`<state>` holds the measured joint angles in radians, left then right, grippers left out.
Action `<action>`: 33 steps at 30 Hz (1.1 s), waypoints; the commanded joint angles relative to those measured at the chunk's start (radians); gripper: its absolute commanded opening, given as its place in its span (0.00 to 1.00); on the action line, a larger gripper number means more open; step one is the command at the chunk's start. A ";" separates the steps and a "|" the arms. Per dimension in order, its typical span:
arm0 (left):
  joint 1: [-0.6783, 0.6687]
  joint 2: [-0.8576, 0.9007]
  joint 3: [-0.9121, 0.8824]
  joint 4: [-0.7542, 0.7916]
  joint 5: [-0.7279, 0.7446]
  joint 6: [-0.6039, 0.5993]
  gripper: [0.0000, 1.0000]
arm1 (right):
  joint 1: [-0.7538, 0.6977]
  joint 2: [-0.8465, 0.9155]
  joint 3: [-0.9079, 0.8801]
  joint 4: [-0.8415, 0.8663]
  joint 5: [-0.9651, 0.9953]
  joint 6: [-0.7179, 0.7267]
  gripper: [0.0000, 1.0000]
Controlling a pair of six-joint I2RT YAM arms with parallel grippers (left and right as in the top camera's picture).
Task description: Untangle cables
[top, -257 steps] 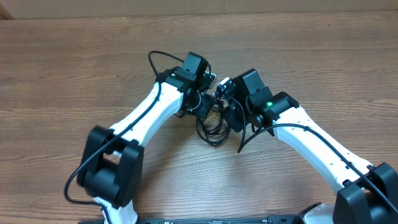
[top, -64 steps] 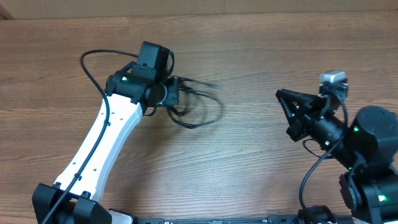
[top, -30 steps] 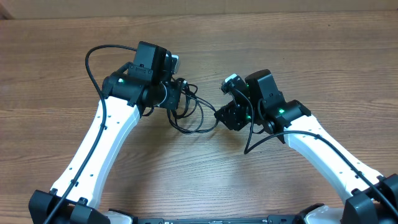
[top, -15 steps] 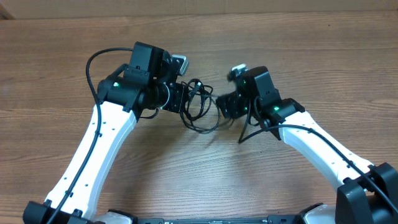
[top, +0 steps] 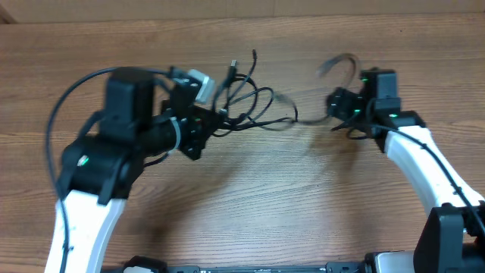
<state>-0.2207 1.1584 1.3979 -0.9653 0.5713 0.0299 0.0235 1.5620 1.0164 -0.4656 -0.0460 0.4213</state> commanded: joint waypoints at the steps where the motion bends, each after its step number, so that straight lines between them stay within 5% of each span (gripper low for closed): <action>1: 0.036 -0.047 0.004 0.002 -0.030 0.030 0.04 | -0.060 0.000 0.011 -0.027 0.063 0.016 0.77; 8: 0.043 -0.029 0.004 0.045 -0.054 -0.071 0.04 | -0.069 -0.002 0.011 -0.090 -0.036 0.002 0.80; 13: 0.043 0.020 0.004 0.095 -0.055 -0.273 0.04 | -0.069 -0.045 0.013 -0.090 -0.235 -0.092 1.00; 22: 0.043 0.191 0.004 0.069 -0.057 -0.594 0.04 | -0.069 -0.200 0.013 -0.106 -0.367 -0.143 1.00; 23: 0.043 0.214 0.004 0.063 -0.058 -0.600 0.16 | -0.069 -0.215 0.013 -0.113 -0.367 -0.148 1.00; 25: 0.043 0.255 0.004 0.050 -0.065 -0.598 0.56 | -0.069 -0.238 0.013 -0.129 -0.367 -0.172 1.00; 26: 0.043 0.277 0.004 0.032 -0.085 -0.599 0.84 | -0.069 -0.251 0.013 -0.145 -0.367 -0.189 1.00; 28: 0.043 0.304 0.004 -0.005 -0.135 -0.599 1.00 | -0.069 -0.265 0.013 -0.166 -0.367 -0.196 1.00; 33: 0.043 0.331 0.004 -0.100 -0.273 -0.615 1.00 | -0.069 -0.271 0.013 -0.192 -0.367 -0.195 1.00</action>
<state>-0.1871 1.4895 1.3979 -1.0492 0.4042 -0.5541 -0.0498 1.3064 1.0164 -0.6533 -0.4034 0.2466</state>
